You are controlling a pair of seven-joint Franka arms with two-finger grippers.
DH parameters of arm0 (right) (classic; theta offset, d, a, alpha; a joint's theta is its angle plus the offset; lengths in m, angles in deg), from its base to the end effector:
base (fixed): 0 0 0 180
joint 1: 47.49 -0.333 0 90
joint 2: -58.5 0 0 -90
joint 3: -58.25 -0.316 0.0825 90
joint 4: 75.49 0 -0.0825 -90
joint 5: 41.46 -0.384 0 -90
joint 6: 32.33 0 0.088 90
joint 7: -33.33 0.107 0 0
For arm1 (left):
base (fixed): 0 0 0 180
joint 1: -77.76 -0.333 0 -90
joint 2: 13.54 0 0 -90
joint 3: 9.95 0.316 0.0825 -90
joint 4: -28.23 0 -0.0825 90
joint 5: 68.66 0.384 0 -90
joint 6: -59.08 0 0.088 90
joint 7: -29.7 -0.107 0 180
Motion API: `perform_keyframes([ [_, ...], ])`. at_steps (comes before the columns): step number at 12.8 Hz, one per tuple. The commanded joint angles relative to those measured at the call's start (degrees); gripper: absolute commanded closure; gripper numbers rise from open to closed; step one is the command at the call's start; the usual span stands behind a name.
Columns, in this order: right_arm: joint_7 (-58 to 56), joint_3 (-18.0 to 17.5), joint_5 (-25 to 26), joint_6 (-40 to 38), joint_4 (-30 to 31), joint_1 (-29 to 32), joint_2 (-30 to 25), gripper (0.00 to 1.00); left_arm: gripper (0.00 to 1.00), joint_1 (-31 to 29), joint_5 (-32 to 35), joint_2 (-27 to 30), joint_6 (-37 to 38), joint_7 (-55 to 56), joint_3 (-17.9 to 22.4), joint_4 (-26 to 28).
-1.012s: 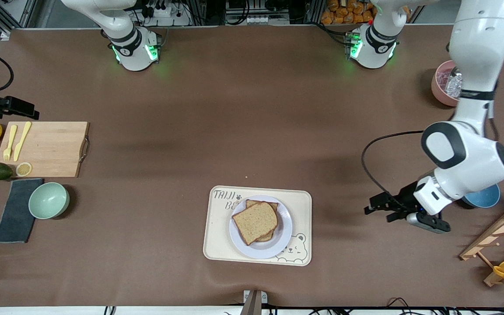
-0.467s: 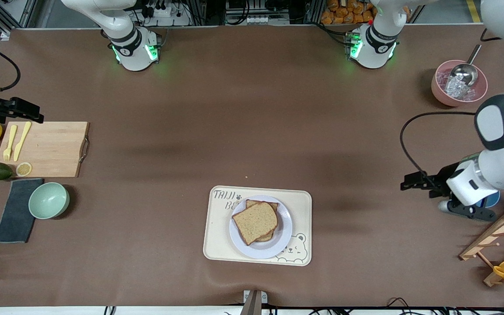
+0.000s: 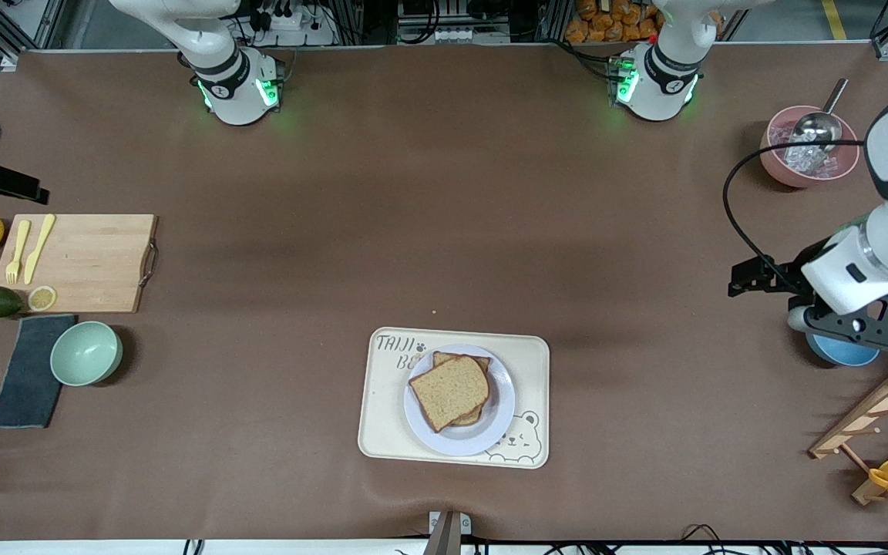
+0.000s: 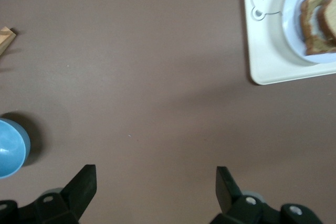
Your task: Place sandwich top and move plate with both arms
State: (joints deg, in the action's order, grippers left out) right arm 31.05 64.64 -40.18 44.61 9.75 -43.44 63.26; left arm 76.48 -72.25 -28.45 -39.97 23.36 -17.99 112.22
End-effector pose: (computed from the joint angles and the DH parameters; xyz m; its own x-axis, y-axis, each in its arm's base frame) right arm 0.5447 -0.1005 0.5998 0.9633 -0.1439 -0.2264 -0.1425 -0.9895 0.0226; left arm 0.6370 -0.0710 0.5343 0.9772 -0.2118 0.0152 -0.2123 -0.9724 0.0967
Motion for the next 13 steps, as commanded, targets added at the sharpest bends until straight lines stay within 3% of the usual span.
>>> perform_keyframes([
  [1,0.2,-0.7,0.6,-0.7,-0.9,0.2,0.4,0.0,0.0,4.8,1.6,6.5,4.9,6.9,1.2,1.7],
  [6,0.3,-0.5,0.3,-0.1,-0.9,-0.8,0.7,0.0,0.0,7.7,1.5,15.3,12.7,16.3,2.5,2.5],
  [10,0.2,-0.5,-0.5,0.5,-0.6,-0.8,1.1,0.0,0.0,14.1,1.0,17.3,13.8,10.6,11.5,2.0],
  [13,-0.1,-0.5,-4.5,3.0,1.8,-0.6,0.4,0.0,0.0,13.5,-1.4,17.7,13.9,9.2,11.8,1.9],
])
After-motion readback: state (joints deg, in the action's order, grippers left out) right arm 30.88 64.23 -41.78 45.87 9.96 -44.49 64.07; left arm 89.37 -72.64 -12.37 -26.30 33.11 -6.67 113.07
